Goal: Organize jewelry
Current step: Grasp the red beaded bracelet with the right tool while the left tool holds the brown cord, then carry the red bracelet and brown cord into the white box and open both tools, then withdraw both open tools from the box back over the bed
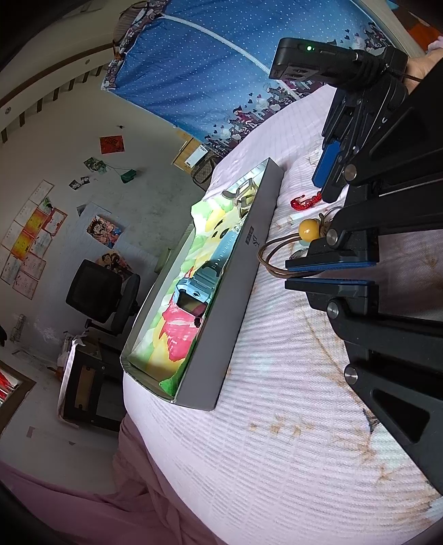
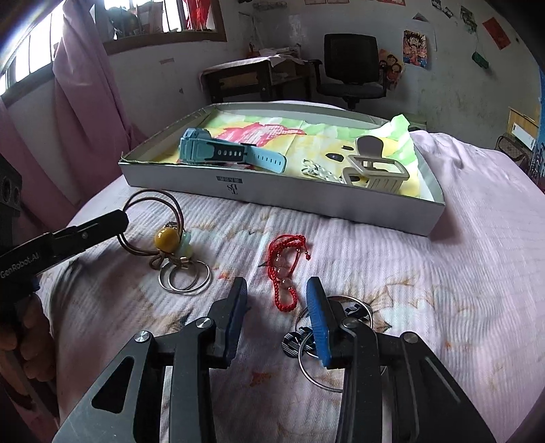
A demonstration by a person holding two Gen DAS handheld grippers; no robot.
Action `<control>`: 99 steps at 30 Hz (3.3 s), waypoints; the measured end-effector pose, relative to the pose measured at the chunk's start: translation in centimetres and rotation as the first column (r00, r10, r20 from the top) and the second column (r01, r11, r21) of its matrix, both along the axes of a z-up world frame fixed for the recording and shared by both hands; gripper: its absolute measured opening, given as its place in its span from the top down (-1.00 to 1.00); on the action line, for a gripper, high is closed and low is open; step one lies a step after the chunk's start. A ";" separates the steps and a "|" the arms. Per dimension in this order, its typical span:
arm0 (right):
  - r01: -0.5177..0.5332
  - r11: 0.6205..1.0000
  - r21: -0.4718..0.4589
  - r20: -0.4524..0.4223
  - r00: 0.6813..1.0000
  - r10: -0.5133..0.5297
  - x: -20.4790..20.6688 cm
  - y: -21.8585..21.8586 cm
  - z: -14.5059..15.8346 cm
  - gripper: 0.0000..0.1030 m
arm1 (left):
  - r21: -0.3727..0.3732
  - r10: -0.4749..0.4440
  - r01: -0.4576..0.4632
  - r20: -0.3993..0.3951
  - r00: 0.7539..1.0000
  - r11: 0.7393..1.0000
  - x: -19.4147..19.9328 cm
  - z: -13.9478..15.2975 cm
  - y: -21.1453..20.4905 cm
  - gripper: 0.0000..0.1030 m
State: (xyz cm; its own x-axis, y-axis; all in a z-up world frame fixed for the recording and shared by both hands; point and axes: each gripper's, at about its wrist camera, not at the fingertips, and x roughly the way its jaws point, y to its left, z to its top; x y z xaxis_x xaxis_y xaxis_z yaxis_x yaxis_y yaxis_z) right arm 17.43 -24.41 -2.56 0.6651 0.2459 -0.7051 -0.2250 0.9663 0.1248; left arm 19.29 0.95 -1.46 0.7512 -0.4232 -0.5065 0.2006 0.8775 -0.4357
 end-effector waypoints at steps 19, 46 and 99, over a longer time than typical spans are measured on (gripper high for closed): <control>0.011 0.998 0.059 0.187 0.982 -0.022 -1.5 -0.6 3.9 0.86 | 0.056 -0.007 -0.002 0.165 0.986 0.998 -1.0 6.3 -0.7 0.92; -0.004 0.984 0.176 0.077 0.997 -0.010 11.7 -2.0 1.8 0.86 | 0.229 0.127 -0.125 0.007 0.992 0.966 11.4 5.2 0.0 0.91; 0.189 0.982 0.012 0.230 0.955 -0.187 -8.7 -8.1 4.7 -0.88 | 0.285 0.016 -0.058 0.145 0.989 0.957 -5.8 3.1 -3.6 -0.94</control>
